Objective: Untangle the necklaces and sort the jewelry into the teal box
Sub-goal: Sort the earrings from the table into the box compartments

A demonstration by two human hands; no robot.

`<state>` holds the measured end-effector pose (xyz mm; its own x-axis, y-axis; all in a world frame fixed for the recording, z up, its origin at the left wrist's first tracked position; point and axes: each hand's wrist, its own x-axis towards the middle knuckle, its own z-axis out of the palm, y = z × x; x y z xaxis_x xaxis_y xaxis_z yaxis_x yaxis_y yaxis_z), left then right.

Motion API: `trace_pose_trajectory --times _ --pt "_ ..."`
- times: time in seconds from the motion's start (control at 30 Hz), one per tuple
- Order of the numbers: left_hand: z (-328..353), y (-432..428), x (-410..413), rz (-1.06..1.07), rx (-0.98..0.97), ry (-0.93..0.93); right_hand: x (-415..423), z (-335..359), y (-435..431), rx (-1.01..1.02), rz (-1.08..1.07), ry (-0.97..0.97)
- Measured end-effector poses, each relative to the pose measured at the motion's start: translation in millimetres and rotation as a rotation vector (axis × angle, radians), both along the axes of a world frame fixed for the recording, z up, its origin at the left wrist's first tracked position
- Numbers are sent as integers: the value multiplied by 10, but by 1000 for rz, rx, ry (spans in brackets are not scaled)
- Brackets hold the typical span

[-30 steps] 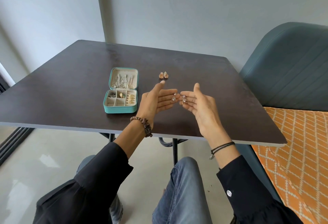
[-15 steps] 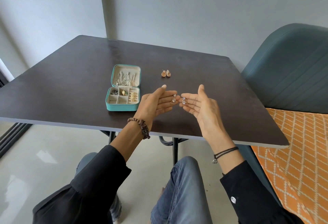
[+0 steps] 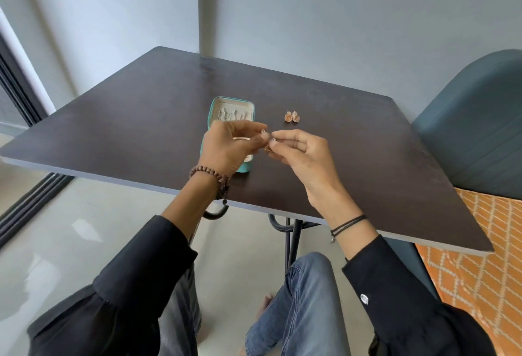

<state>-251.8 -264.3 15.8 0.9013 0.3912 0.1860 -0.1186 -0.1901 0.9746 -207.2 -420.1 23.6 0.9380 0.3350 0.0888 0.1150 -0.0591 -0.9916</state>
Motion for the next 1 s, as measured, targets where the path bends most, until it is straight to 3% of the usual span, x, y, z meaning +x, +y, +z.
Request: trace_pose_trajectory --times 0.4,0.63,0.77,1.0 --pt "-54 810 -204 205 174 45 -100 -180 784 -250 27 -147" --pt "-170 926 -259 118 191 63 -143 -238 974 -429 38 -258" --pt "-197 929 -255 75 199 89 -148 -296 949 -419 3 -315" --pt "-262 902 -258 63 500 174 -94 -331 865 -398 -28 -311"
